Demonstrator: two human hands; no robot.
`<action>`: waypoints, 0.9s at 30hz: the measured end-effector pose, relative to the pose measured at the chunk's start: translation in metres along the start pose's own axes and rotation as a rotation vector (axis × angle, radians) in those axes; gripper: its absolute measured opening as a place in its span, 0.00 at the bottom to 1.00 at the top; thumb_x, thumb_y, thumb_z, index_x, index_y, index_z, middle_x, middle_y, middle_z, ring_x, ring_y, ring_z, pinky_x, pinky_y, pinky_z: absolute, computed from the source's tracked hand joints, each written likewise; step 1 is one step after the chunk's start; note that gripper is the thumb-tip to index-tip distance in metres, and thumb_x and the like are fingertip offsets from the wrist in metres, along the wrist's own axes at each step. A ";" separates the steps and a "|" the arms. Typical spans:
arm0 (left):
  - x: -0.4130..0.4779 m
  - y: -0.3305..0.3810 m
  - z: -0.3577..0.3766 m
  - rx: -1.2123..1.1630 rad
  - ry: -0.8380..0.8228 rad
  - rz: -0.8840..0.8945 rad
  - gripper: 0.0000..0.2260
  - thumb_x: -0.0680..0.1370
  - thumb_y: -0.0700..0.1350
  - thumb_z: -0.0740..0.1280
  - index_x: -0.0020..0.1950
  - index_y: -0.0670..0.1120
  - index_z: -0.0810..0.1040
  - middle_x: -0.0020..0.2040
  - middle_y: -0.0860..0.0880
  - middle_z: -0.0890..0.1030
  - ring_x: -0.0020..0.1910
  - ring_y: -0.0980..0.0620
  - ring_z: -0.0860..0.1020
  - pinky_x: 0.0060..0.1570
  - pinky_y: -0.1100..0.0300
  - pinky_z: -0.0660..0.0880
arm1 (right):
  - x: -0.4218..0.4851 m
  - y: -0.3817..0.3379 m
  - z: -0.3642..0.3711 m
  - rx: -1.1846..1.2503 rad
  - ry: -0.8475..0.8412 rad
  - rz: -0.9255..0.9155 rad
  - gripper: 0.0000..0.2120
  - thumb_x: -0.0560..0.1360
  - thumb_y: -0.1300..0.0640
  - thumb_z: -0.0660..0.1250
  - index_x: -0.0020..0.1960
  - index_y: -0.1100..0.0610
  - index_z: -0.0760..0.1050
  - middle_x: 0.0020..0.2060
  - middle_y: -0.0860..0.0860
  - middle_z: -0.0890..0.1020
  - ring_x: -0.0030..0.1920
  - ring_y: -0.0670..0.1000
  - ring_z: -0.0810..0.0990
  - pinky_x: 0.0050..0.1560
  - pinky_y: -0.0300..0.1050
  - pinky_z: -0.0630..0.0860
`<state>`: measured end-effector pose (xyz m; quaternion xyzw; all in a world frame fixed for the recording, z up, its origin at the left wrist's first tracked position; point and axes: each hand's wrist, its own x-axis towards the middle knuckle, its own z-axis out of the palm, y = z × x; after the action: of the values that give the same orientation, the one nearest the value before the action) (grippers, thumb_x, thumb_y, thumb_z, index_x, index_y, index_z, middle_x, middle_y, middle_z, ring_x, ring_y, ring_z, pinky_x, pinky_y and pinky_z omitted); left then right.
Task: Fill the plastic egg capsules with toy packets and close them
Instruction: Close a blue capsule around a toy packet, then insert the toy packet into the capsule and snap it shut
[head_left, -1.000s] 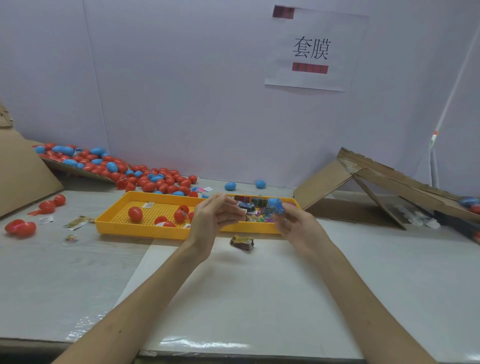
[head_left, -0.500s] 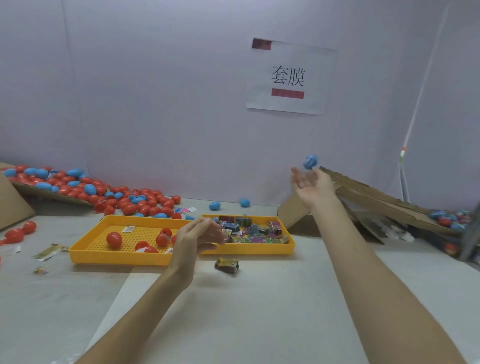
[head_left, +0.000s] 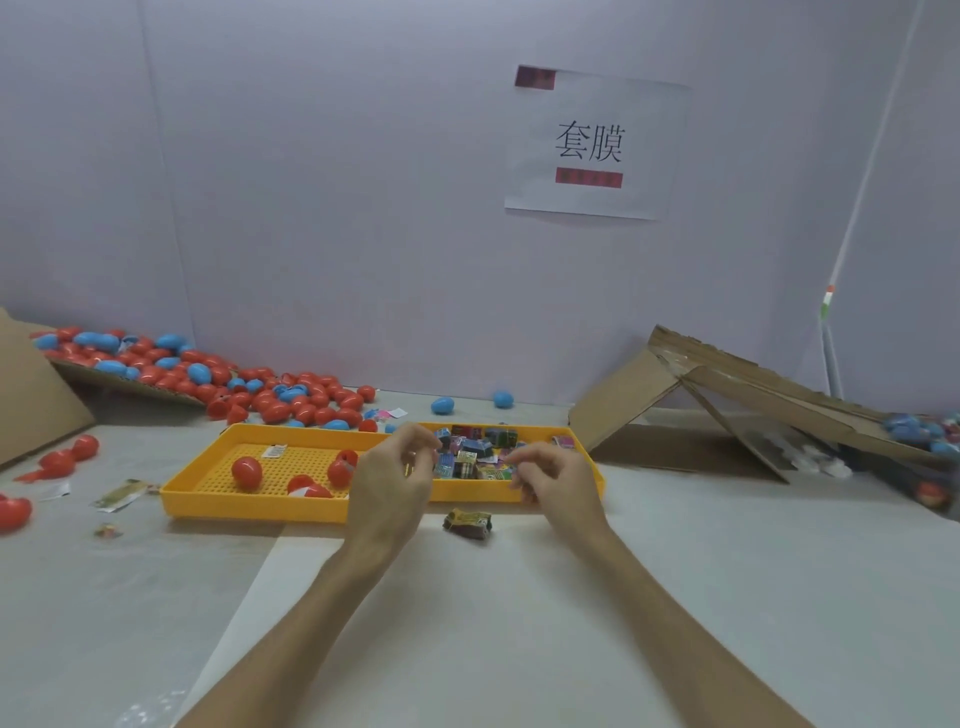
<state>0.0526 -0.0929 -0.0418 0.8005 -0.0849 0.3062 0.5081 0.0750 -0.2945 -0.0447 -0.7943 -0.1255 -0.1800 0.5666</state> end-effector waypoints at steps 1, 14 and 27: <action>0.002 -0.002 -0.001 0.080 0.014 0.003 0.10 0.80 0.36 0.65 0.51 0.49 0.82 0.47 0.54 0.84 0.49 0.54 0.81 0.49 0.59 0.78 | -0.006 0.001 0.004 -0.092 -0.048 -0.063 0.16 0.76 0.70 0.65 0.41 0.51 0.84 0.32 0.43 0.83 0.32 0.44 0.78 0.35 0.38 0.75; 0.030 -0.045 -0.049 0.720 -0.074 -0.420 0.12 0.79 0.47 0.68 0.62 0.56 0.80 0.60 0.50 0.82 0.63 0.46 0.75 0.64 0.45 0.64 | -0.012 0.018 0.007 -0.345 -0.358 -0.174 0.10 0.72 0.60 0.75 0.49 0.47 0.86 0.43 0.40 0.82 0.44 0.42 0.79 0.44 0.29 0.70; 0.037 -0.050 -0.058 0.488 -0.054 -0.410 0.18 0.78 0.41 0.72 0.67 0.49 0.77 0.62 0.46 0.81 0.54 0.47 0.80 0.47 0.55 0.79 | -0.014 0.006 0.008 -0.334 -0.315 -0.197 0.07 0.73 0.66 0.74 0.48 0.56 0.87 0.41 0.45 0.83 0.41 0.42 0.80 0.44 0.31 0.74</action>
<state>0.0809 -0.0125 -0.0415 0.9071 0.1407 0.1873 0.3498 0.0659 -0.2891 -0.0575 -0.8791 -0.2575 -0.1264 0.3806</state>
